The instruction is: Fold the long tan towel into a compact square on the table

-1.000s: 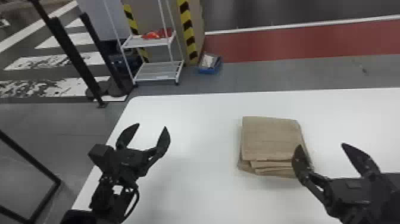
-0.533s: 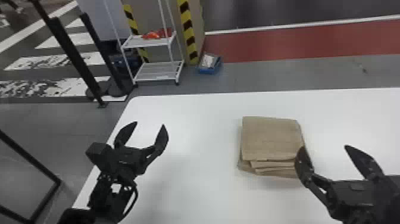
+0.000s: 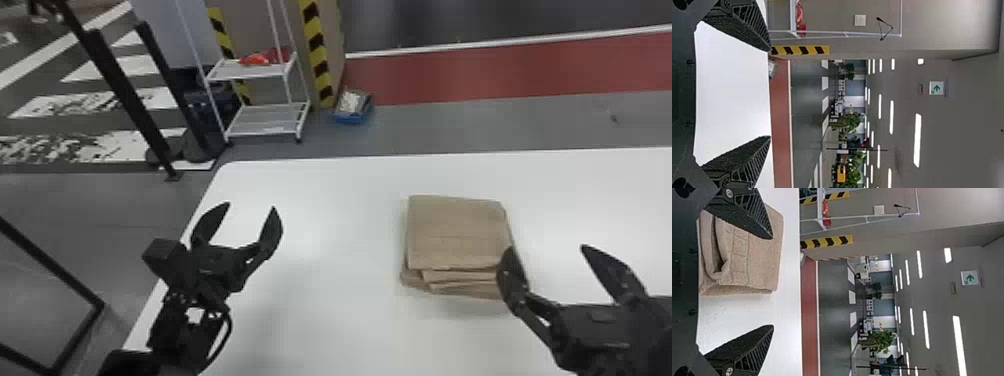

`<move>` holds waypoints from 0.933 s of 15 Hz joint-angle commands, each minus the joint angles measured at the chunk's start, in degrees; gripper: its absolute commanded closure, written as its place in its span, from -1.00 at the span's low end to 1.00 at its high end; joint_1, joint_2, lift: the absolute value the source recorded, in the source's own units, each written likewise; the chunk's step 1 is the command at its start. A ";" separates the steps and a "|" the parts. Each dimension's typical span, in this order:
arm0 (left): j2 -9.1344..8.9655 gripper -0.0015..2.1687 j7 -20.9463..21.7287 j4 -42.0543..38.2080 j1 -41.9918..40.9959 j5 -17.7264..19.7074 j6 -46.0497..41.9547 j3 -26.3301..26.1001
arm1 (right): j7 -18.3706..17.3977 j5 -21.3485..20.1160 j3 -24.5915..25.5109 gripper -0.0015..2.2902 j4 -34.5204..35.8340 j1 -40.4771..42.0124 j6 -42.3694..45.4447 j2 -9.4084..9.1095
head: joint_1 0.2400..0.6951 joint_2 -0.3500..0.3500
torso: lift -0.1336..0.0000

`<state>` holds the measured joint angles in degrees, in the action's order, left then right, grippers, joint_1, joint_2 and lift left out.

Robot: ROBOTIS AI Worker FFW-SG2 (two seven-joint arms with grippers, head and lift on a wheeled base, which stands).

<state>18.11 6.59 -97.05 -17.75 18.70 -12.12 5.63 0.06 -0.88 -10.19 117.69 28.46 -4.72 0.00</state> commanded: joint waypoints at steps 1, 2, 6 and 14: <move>0.00 -0.92 0.00 -0.07 -0.01 -0.07 0.13 0.00 | -0.06 0.00 -0.09 -0.93 0.09 0.20 0.19 -0.05 | 1.00 0.72 | -0.87; 0.00 -0.92 0.00 -0.07 -0.01 -0.07 -0.05 0.00 | -0.06 0.00 -0.09 -0.93 0.09 0.20 0.36 -0.05 | 1.00 0.72 | -0.87; 0.00 -0.92 0.00 -0.07 -0.01 0.02 -0.05 0.00 | -0.06 0.00 -0.27 -0.93 0.09 0.20 0.36 -0.05 | 1.00 0.72 | -0.87; -0.09 -0.92 0.00 0.02 0.08 0.02 0.13 0.00 | -0.06 0.00 -0.35 -0.93 0.09 0.20 0.36 -0.05 | 1.00 0.73 | -0.87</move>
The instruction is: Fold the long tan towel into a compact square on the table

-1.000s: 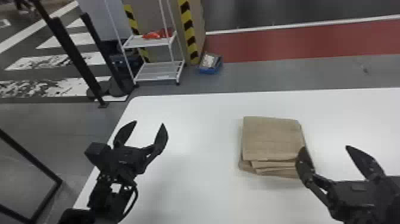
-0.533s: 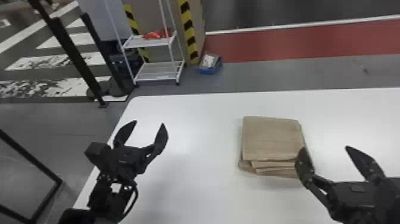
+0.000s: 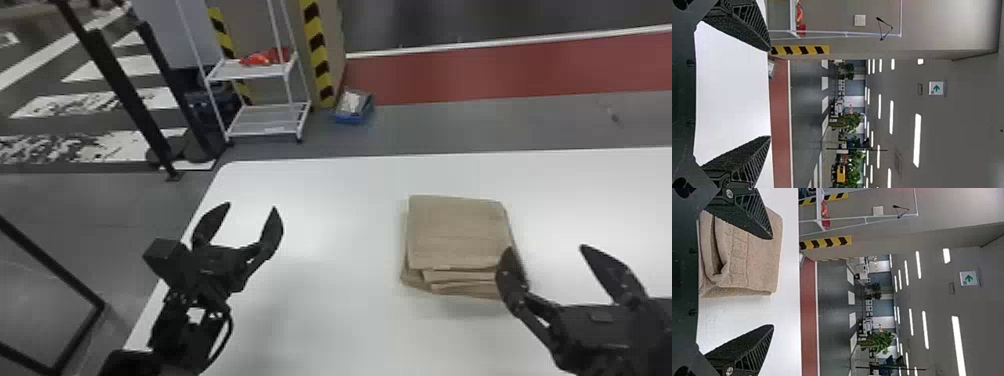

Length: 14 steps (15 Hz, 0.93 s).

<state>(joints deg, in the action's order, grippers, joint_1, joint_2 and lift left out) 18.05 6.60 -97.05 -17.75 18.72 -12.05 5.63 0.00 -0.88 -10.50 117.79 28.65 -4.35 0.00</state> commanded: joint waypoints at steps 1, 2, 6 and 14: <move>-0.03 -0.92 0.00 0.02 0.00 0.00 0.06 0.00 | 0.00 0.00 -0.05 -0.93 -0.02 0.00 0.00 -0.05 | 1.00 0.73 | -0.87; -0.03 -0.92 0.00 0.02 0.00 0.00 0.06 0.00 | 0.00 0.00 0.04 -0.93 -0.02 0.00 0.00 -0.05 | 1.00 0.73 | -0.87; -0.03 -0.92 0.00 0.02 0.00 -0.09 0.06 -0.09 | 0.00 0.00 0.04 -0.93 -0.02 0.09 0.00 -0.05 | 1.00 0.72 | -0.87; -0.03 -0.92 0.00 0.11 0.00 -0.09 0.06 -0.35 | 0.00 0.00 0.04 -0.92 0.16 0.35 0.35 -0.05 | 1.00 0.72 | -0.87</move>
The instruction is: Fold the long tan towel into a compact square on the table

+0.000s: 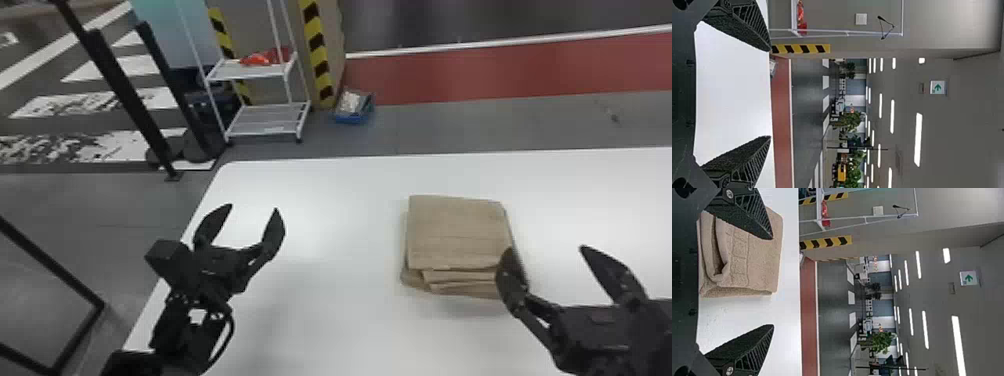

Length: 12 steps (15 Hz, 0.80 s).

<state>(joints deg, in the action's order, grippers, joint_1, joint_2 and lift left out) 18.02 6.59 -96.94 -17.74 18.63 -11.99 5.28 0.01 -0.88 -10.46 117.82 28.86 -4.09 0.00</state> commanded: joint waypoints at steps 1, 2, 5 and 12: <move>0.00 -0.92 0.00 0.00 0.08 0.00 0.00 -0.01 | -0.01 0.00 0.00 -0.92 0.13 0.14 0.08 -0.05 | 1.00 0.72 | -0.87; 0.00 -0.92 0.00 0.00 -0.01 0.00 0.00 -0.01 | -0.01 0.00 0.00 -0.92 0.13 0.14 0.08 -0.05 | 1.00 0.72 | -0.87; -0.09 -0.92 0.00 0.00 0.08 -0.09 0.00 -0.01 | -0.01 0.00 0.00 -0.92 0.13 0.14 0.08 -0.05 | 1.00 0.72 | -0.87; -0.09 -0.92 0.00 0.44 0.34 -0.09 0.00 -0.36 | 0.08 0.00 -0.09 -0.92 0.13 0.14 0.08 -0.05 | 1.00 0.71 | -0.87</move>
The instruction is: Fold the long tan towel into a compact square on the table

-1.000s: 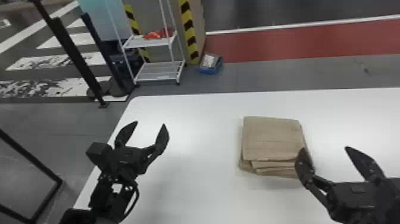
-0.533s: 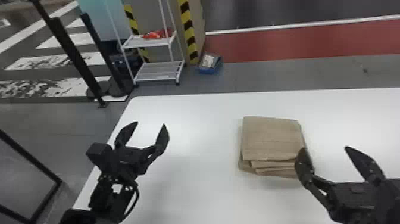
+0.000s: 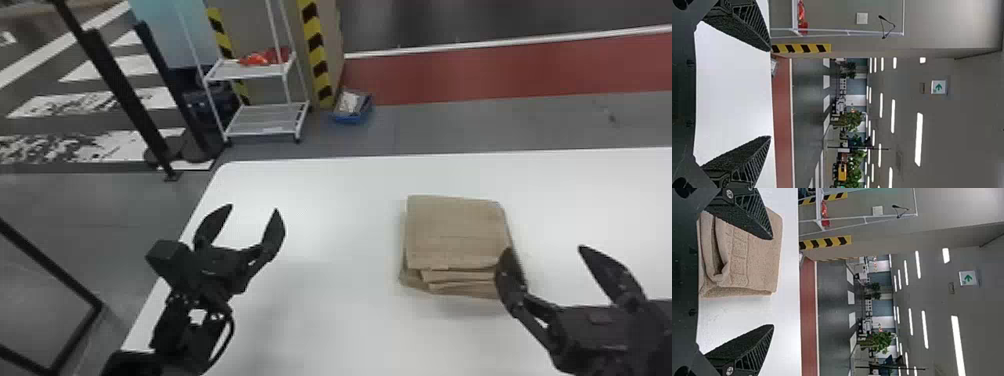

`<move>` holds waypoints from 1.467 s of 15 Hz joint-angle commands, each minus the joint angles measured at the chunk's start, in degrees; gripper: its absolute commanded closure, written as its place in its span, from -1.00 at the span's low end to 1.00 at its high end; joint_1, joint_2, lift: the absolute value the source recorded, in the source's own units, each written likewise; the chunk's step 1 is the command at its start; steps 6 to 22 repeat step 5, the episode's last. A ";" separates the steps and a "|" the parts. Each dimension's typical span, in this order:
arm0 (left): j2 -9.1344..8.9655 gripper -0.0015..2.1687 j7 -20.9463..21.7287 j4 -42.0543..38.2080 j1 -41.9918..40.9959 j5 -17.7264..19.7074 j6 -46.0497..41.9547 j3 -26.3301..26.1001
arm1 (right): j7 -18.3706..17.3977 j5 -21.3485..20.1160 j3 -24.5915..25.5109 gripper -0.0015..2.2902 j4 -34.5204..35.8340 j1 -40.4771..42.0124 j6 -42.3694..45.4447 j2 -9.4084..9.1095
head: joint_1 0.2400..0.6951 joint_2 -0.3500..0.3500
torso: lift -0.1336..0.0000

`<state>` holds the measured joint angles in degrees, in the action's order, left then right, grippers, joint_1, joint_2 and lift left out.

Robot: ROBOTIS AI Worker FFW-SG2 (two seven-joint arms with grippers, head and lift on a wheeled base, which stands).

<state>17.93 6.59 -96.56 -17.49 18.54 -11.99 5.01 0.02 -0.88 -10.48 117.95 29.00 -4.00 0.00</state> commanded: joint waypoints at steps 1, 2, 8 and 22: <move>0.00 -0.92 0.00 0.06 0.08 0.00 0.00 -0.08 | 0.06 0.00 -0.07 -0.92 0.00 -0.09 0.00 -0.05 | 1.00 0.71 | -0.87; 0.00 -0.92 0.00 0.06 0.17 0.00 0.00 -0.08 | 0.06 0.00 -0.07 -0.92 0.00 -0.09 0.00 -0.05 | 1.00 0.71 | -0.87; 0.00 -0.92 0.00 0.06 0.17 0.00 0.00 -0.17 | -0.02 -0.18 -0.07 -0.92 0.00 -0.09 0.00 -0.05 | 1.00 0.71 | -0.87; 0.00 -0.92 0.00 0.06 0.17 0.00 0.00 -0.17 | -0.02 -0.18 -0.07 -0.92 0.00 -0.09 0.00 -0.05 | 1.00 0.71 | -0.87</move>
